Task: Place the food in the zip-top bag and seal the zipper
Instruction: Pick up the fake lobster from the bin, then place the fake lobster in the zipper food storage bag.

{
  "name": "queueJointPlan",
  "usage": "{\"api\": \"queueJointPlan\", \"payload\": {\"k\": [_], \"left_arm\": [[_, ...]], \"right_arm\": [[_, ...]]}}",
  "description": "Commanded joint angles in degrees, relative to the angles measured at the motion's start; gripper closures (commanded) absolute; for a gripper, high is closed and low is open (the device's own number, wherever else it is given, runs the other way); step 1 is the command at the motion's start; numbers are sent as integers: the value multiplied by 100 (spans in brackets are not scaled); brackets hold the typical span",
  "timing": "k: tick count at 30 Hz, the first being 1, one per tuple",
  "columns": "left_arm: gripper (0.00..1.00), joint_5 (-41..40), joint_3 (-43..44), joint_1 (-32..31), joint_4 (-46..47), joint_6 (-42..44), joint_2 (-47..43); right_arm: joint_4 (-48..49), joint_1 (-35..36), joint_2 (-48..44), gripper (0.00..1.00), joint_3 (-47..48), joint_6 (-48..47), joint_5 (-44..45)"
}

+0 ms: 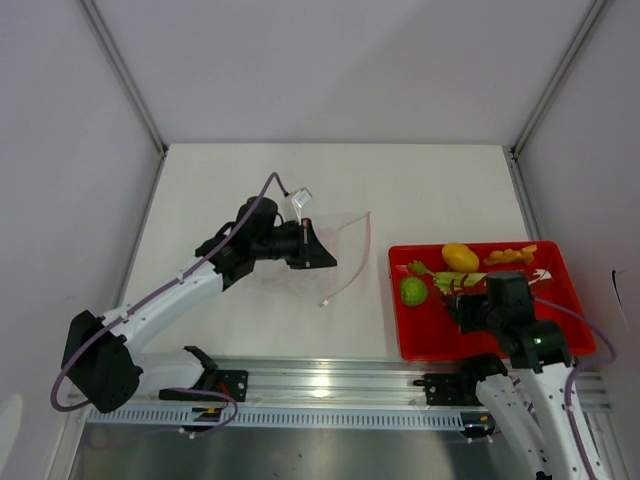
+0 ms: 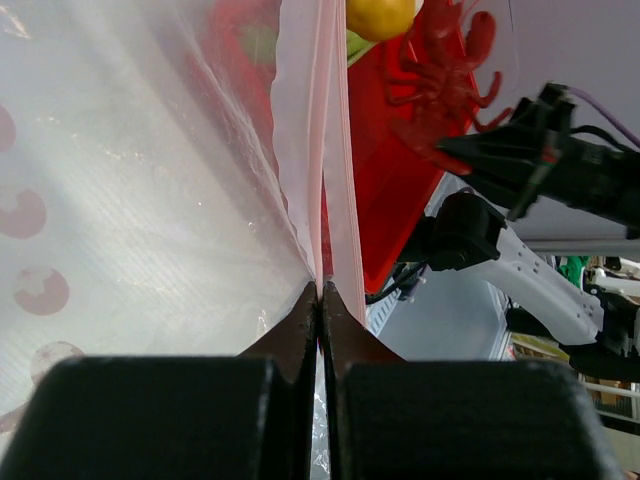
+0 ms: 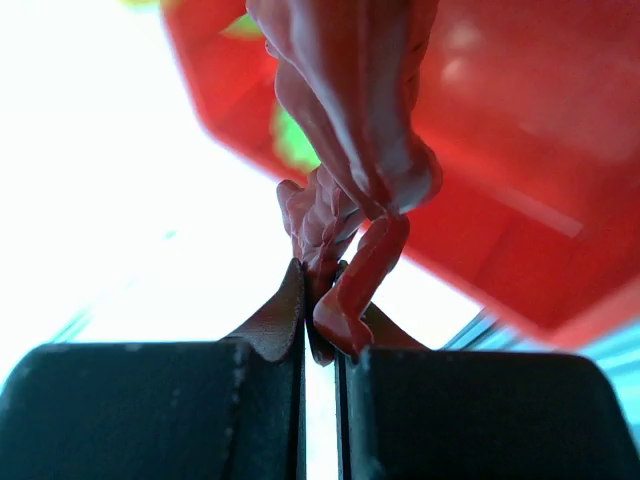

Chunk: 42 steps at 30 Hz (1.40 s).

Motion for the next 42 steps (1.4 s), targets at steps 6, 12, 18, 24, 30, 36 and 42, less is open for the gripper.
{"api": "queueJointPlan", "payload": {"k": [6,12,18,24,30,36,42], "left_arm": [[100,29,187,-53,206,88,101],[99,-383,644,-53,-356,491,329],[99,-981,1206,-45,-1200,1072,523],[99,-1711,1909,-45,-1893,1713,883],[99,-2404,2455,-45,-2308,2092,1332],[100,-3196,2403,-18,-2431,2197,1447],[99,-3233,2148,17,-2229,2180,1140]], "right_arm": [[-1173,14,-111,100,1405,-254,-207],[-286,14,-94,100,1475,-1884,-1040],[181,58,477,100,1555,-3390,-2412],[216,330,1224,100,2090,-4911,-3599],[41,1752,2243,100,2872,-5422,-3574],[-214,2405,2745,100,3181,-5510,-3765],[-855,2475,2877,100,3137,-5765,-4486]]}}
